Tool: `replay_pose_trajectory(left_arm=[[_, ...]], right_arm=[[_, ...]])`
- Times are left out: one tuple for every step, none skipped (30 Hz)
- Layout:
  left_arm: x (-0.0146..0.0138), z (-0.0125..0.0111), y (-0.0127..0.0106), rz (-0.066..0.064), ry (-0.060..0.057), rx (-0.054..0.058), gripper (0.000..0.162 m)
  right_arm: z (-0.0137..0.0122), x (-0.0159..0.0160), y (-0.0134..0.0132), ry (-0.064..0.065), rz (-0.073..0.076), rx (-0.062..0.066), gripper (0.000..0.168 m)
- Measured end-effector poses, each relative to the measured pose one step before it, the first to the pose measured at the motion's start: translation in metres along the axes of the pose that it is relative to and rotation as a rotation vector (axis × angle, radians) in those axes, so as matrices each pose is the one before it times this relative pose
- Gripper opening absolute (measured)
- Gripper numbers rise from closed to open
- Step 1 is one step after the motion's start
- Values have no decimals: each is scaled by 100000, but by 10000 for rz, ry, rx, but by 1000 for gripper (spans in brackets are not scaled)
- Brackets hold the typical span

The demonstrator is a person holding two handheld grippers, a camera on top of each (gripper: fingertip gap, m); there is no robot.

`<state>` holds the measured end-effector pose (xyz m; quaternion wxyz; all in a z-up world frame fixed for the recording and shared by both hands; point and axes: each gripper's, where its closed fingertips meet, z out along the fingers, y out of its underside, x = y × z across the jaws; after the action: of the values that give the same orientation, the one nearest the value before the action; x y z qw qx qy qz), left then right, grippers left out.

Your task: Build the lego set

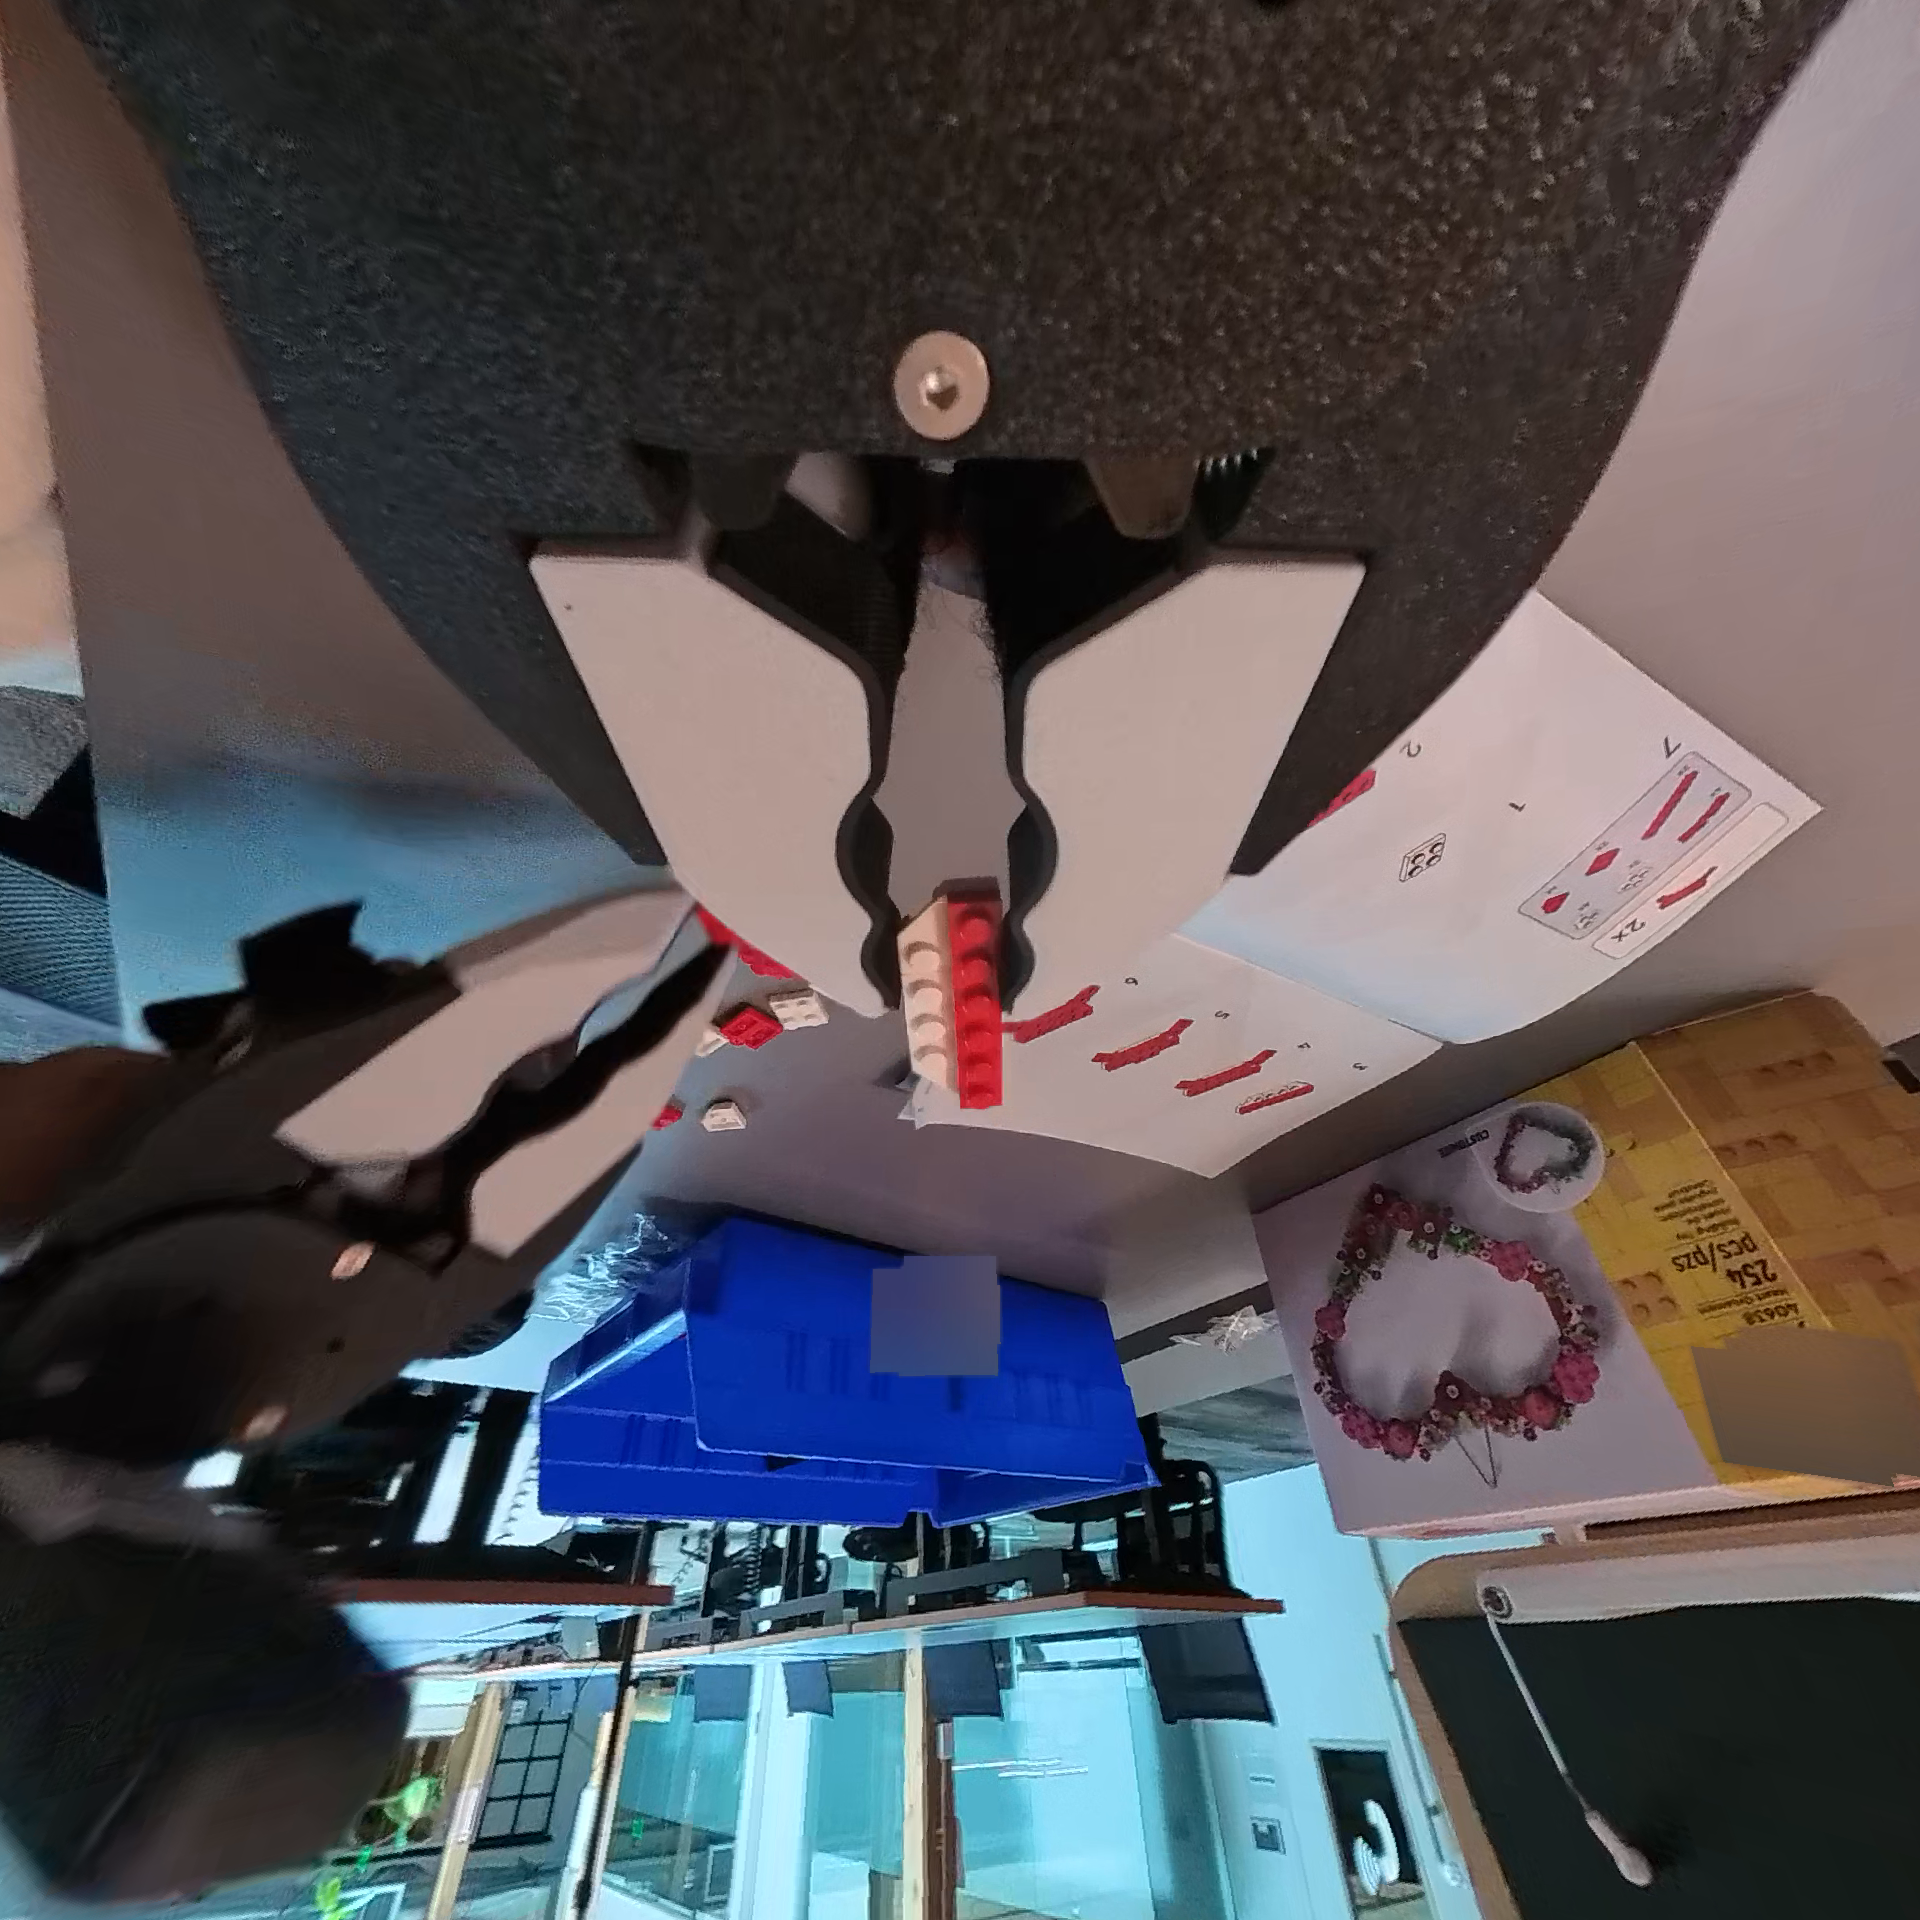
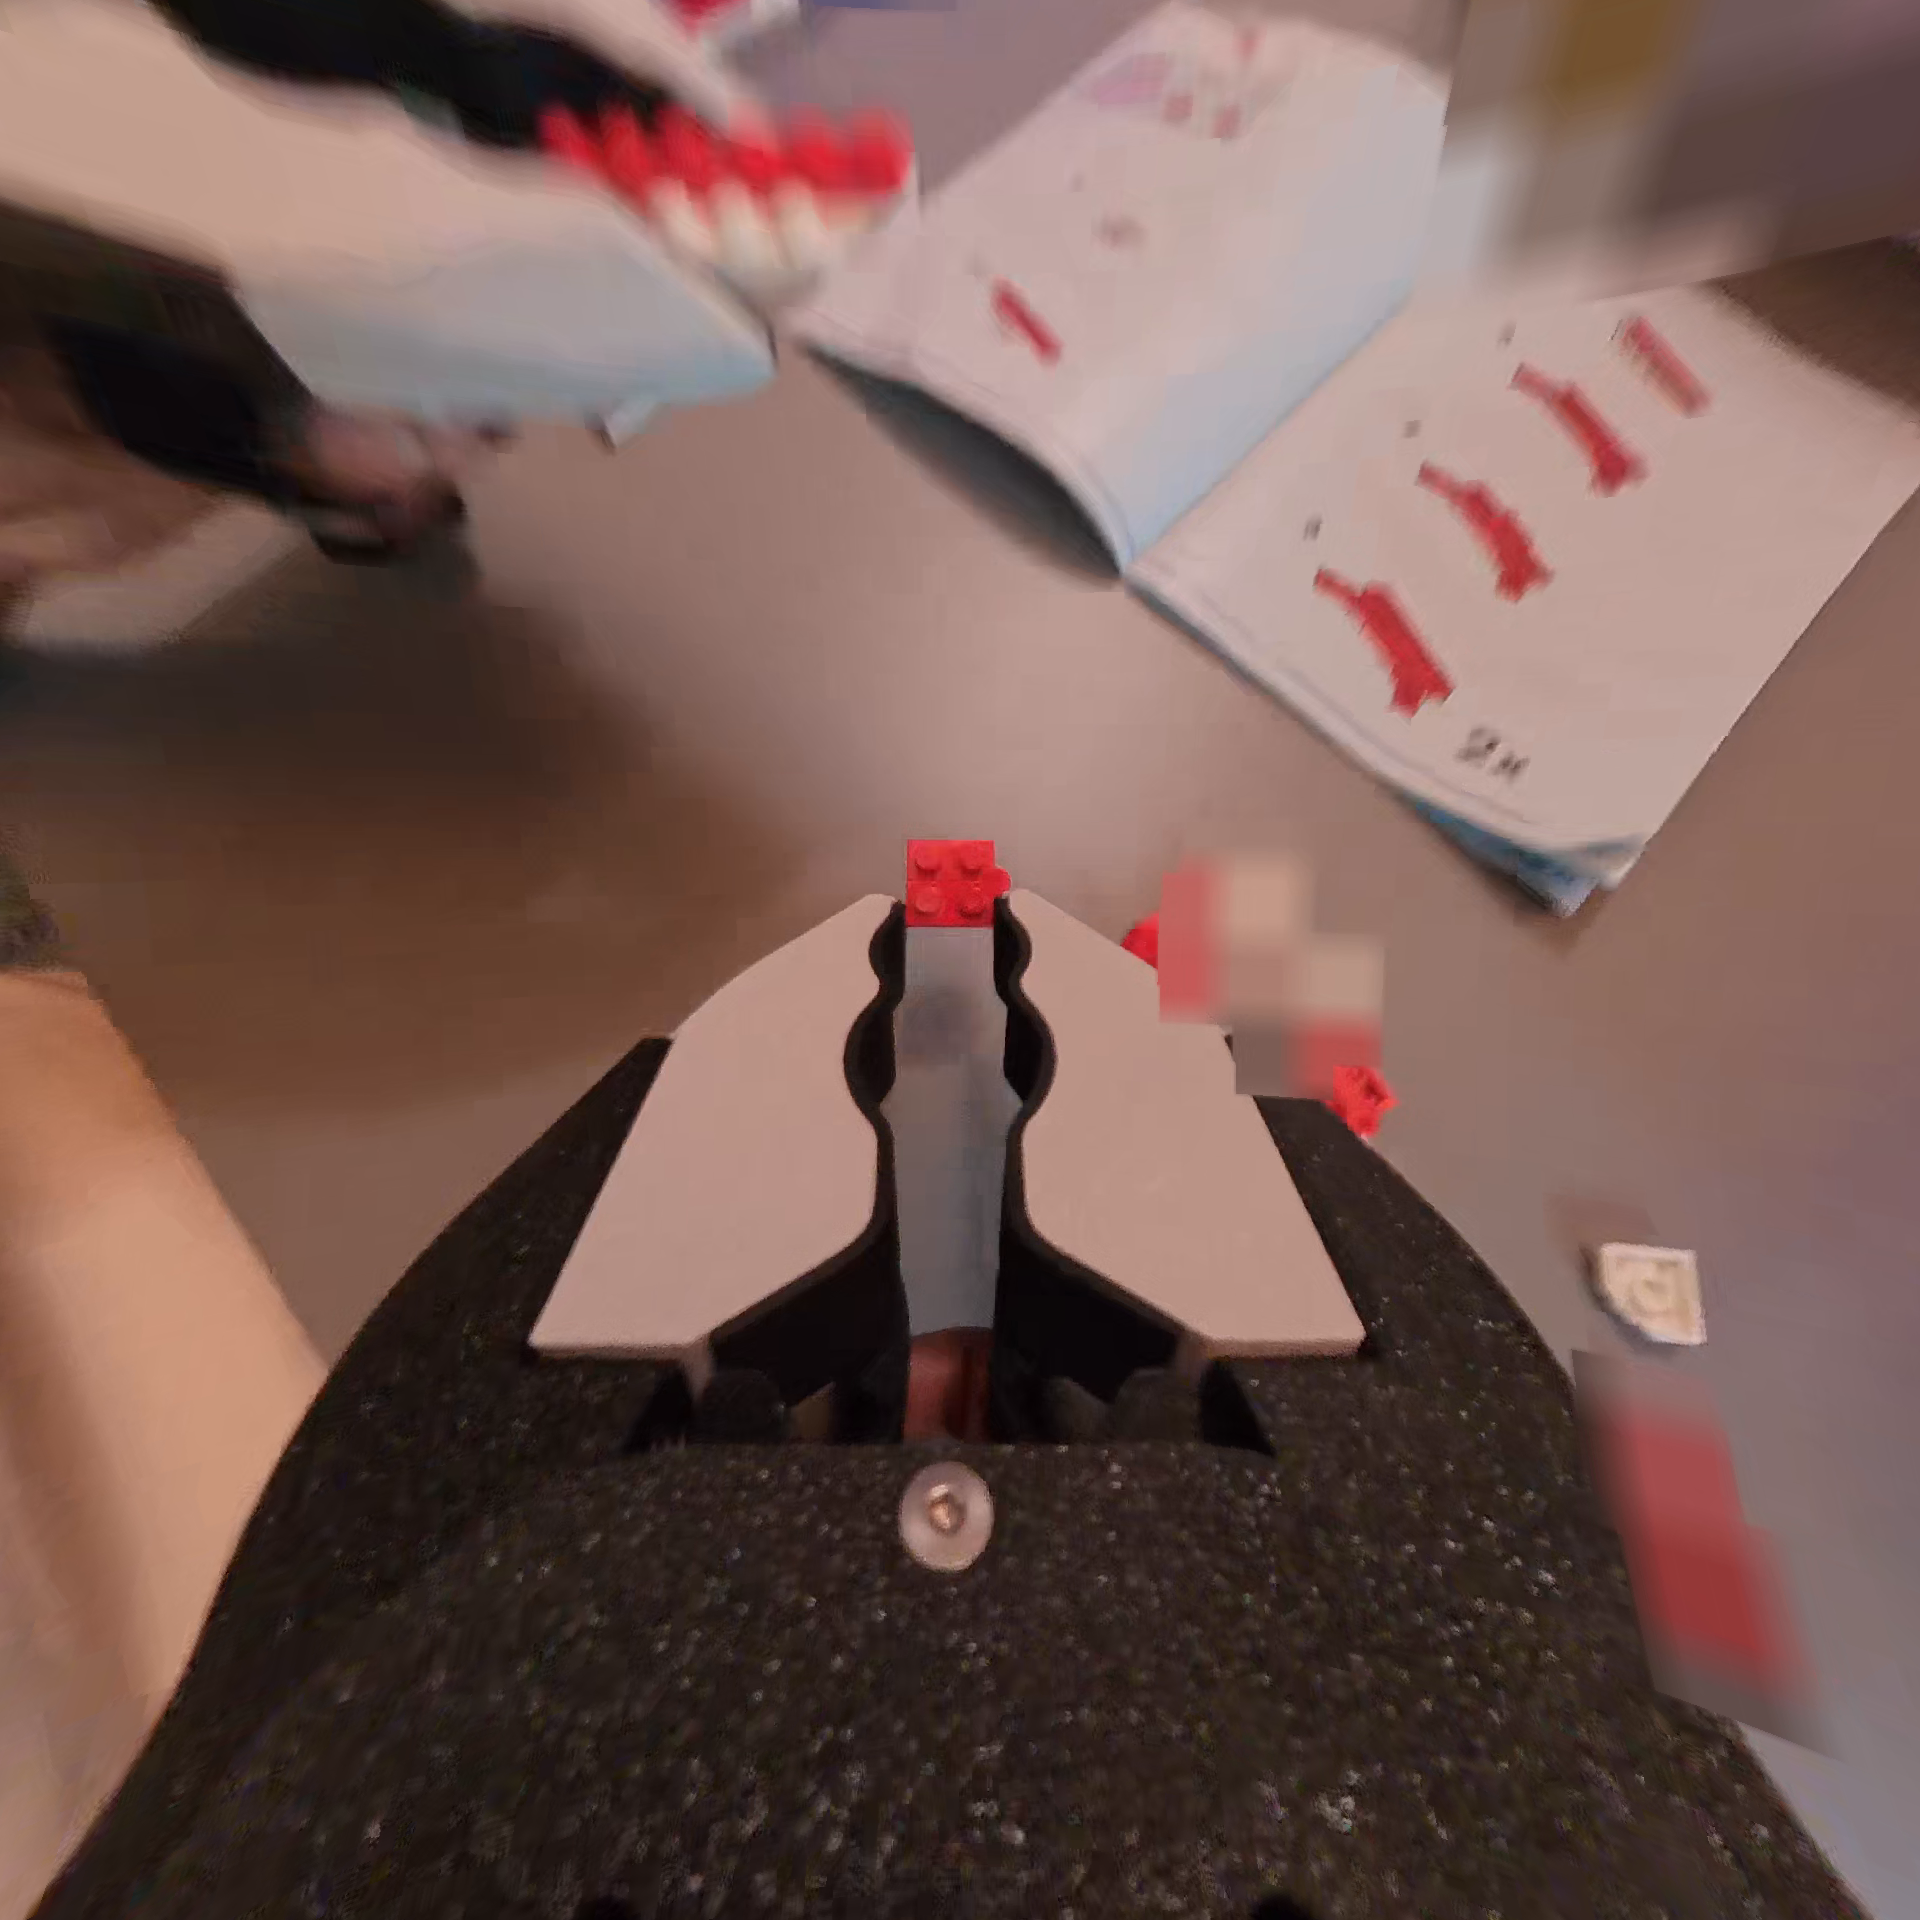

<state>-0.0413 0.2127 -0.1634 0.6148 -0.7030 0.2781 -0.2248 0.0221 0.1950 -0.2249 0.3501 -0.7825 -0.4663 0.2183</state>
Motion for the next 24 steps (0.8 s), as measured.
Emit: replay_pose_trajectory(left_arm=[[-184,34,95,-45,-263,-52,17],[-175,27,42,24,-300,-28,17],[-209,11,14,89,-363,-42,17],[-362,-25,-81,97,-504,10,17],[-148,-29,-222,134,-390,117,17],[71,-24,-218,107,-266,88,17],[175,10,-150,70,-215,39,17],[253,20,-100,46,-152,29,17],[277,50,-55,1,-101,36,17],[190,86,6,-58,-104,35,17],[78,122,47,-98,-116,37,17],[54,104,50,-132,-56,38,17],[4,63,15,-162,-22,45,16],[-53,14,14,-159,-6,28,16],[-114,0,18,-148,-12,10,16],[-101,-24,-26,-138,9,29,16],[-85,-26,-52,-170,19,40,16],[-21,0,-25,-193,47,37,16],[76,35,-17,-245,100,31,16],[60,15,-64,-348,102,68,16],[75,4,-150,-397,147,130,16],[48,-40,-203,-534,165,181,16],[7,-9,-79,-773,180,136,16],[125,26,46,-925,295,71,16]], right_arm=[[-767,39,-1444,-85,-9,373,16],[-749,-49,-1606,-66,-23,389,16],[-627,-169,-1680,-62,-35,410,16],[-431,-358,-1520,-129,-73,322,16],[-191,-354,-1235,-113,-75,179,16],[51,-167,-871,23,-58,40,16],[236,-29,-558,111,-118,-32,16],[348,70,-295,163,-128,-87,16],[396,91,-108,179,-71,-146,16],[339,-40,-99,110,11,-111,16],[276,-321,-76,-33,71,-115,16],[242,-445,73,-80,8,-192,16],[194,-160,79,149,-108,-172,16],[118,244,111,399,-231,-183,16],[72,284,143,385,-272,-218,16],[26,95,99,187,-206,-210,16],[-5,-37,-12,36,-114,-141,16],[-20,-110,-140,-54,-75,-55,16],[-48,-61,-245,-62,-31,6,16],[-79,-7,-238,-41,-29,-14,16],[-101,61,-213,2,-88,-34,16],[-137,123,-235,46,-110,-20,16],[-160,174,-233,70,-107,-7,16],[-175,181,-116,49,-134,-78,16]])
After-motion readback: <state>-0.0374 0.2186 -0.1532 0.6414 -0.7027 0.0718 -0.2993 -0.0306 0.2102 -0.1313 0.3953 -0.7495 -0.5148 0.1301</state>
